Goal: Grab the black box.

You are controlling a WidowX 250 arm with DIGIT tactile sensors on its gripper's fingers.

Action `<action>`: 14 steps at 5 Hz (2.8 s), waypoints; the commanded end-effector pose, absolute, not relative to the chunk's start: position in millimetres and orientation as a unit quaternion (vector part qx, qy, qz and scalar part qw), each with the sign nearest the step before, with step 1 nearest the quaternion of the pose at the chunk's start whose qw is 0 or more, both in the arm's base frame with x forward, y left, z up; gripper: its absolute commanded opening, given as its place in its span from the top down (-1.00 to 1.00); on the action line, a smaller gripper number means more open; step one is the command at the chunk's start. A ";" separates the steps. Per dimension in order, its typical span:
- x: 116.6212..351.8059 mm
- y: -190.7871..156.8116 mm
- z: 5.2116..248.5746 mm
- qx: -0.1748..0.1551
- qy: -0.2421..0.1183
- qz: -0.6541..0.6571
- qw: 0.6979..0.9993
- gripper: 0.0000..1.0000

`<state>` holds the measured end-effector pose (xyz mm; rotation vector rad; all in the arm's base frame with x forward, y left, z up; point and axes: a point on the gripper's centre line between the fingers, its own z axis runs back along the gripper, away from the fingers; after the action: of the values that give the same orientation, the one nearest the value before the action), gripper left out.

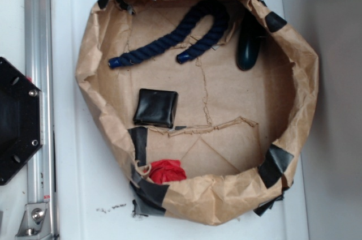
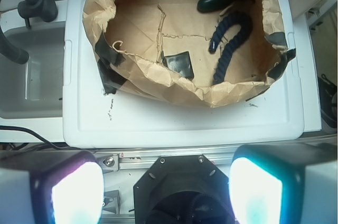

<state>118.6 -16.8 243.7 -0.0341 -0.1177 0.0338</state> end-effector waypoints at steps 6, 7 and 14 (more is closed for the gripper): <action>242.8 37.3 94.3 -0.012 -0.060 -0.113 0.992 -1.00; 238.6 27.8 50.2 -0.031 -0.046 -0.134 0.989 -1.00; 233.9 -10.7 43.7 -0.071 -0.017 -0.113 0.991 1.00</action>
<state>222.6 -7.4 31.7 -0.1541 0.0290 -0.2271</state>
